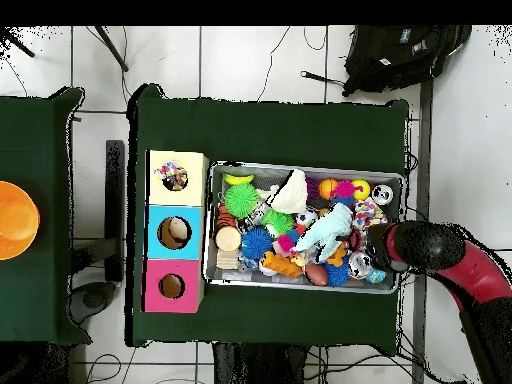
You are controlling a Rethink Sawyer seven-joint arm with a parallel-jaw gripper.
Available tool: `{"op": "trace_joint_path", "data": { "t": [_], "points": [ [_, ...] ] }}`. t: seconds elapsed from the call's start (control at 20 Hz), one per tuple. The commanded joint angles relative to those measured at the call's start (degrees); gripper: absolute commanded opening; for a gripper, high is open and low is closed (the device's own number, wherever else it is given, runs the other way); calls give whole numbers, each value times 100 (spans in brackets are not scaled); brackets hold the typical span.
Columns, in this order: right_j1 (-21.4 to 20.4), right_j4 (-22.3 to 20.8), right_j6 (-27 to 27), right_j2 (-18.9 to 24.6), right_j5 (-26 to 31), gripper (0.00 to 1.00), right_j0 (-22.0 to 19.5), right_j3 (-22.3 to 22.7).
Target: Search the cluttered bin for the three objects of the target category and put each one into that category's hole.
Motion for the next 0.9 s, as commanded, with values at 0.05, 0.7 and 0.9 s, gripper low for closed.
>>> {"op": "trace_joint_path", "data": {
  "t": [0.05,0.7,0.9],
  "points": [
    [597,-270,-1011,372,-115,100,-21,-571],
    [442,-198,-1307,471,547,100,-112,-1014],
    [257,-173,-1317,505,763,100,-136,-1026]
  ]
}}
